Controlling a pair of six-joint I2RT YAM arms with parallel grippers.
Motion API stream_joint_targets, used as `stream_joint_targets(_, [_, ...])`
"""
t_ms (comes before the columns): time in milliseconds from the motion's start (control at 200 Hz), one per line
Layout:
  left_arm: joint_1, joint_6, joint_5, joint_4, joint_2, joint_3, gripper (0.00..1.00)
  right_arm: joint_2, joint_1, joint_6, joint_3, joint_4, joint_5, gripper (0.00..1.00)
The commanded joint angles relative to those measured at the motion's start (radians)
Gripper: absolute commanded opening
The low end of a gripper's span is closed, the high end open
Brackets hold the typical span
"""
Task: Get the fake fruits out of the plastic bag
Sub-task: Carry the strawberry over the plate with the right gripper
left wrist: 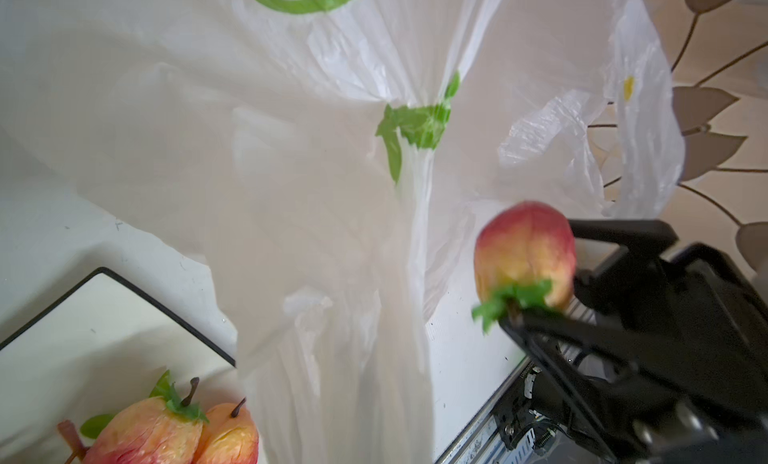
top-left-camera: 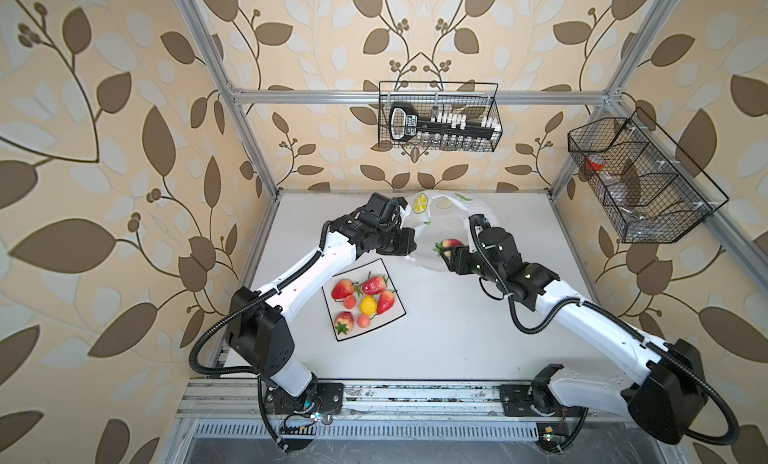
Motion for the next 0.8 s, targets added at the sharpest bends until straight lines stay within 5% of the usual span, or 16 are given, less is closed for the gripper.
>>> stream_joint_targets(0, [0.001, -0.010, 0.024, 0.010, 0.006, 0.054, 0.00, -0.083, 0.099, -0.083, -0.036, -0.007, 0.044, 0.65])
stream_joint_targets(220, [0.008, -0.023, 0.034, 0.010, 0.014, 0.067, 0.00, -0.183, 0.416, -0.225, -0.144, 0.115, 0.246, 0.65])
stream_joint_targets(395, [0.011, -0.021, 0.033, 0.003, 0.011, 0.072, 0.00, -0.061, 0.570, -0.324, -0.134, 0.211, 0.282, 0.65])
stream_joint_targets(795, [0.022, -0.010, 0.024, -0.037, -0.007, 0.087, 0.00, 0.416, 0.606, -0.525, 0.103, 0.367, 0.193, 0.68])
